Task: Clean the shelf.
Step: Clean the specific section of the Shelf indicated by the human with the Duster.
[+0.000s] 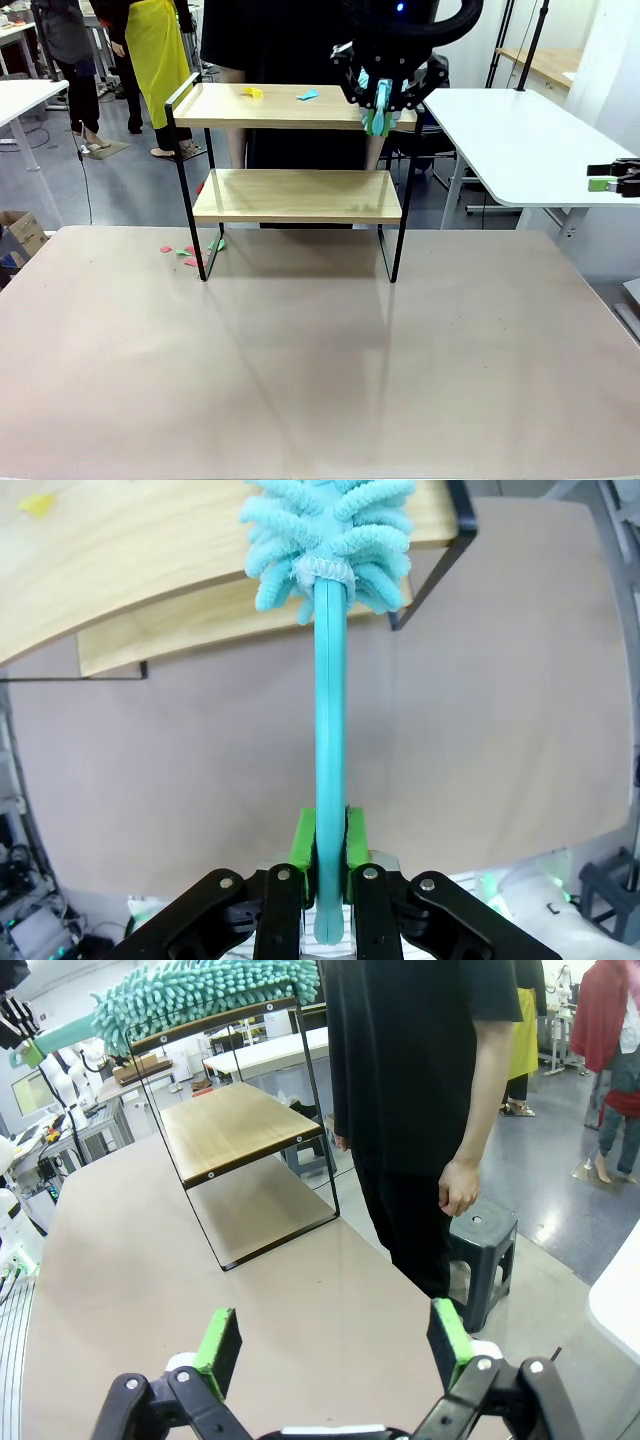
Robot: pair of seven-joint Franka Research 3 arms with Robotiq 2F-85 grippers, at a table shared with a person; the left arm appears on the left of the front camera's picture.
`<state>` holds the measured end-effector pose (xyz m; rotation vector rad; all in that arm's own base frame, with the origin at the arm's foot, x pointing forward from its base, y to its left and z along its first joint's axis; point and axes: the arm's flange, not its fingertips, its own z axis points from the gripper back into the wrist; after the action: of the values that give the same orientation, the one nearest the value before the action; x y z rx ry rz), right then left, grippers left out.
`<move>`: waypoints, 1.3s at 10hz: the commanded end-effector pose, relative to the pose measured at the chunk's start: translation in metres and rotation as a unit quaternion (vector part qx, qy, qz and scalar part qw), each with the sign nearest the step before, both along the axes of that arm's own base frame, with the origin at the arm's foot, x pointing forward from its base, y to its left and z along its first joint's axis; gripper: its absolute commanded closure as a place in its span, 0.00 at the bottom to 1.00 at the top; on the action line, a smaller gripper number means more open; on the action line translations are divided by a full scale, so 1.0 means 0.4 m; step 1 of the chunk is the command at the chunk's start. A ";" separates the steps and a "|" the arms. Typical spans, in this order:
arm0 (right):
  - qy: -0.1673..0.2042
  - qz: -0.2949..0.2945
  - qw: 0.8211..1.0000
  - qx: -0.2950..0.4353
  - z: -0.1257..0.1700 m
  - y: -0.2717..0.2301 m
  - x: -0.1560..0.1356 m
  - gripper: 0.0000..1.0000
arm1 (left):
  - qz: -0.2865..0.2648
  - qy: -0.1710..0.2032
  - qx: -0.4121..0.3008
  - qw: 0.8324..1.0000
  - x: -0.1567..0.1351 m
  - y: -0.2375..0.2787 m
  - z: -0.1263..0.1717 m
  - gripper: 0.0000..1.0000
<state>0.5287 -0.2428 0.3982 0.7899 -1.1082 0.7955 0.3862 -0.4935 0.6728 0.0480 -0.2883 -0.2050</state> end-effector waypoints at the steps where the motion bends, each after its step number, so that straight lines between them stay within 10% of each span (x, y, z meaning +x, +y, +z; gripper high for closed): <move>1: -0.001 0.000 1.000 -0.001 0.005 0.005 -0.001 0.00 | 0.014 0.016 0.029 0.999 0.017 0.032 0.013 0.86; 13: -0.001 0.000 1.000 -0.001 0.005 0.005 -0.001 0.00 | 0.178 0.005 0.246 0.953 0.038 0.440 0.039 0.86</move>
<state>0.5288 -0.2427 0.3982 0.7901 -1.1081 0.7956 0.4108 -0.3292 0.6861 0.5193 -0.1892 0.0751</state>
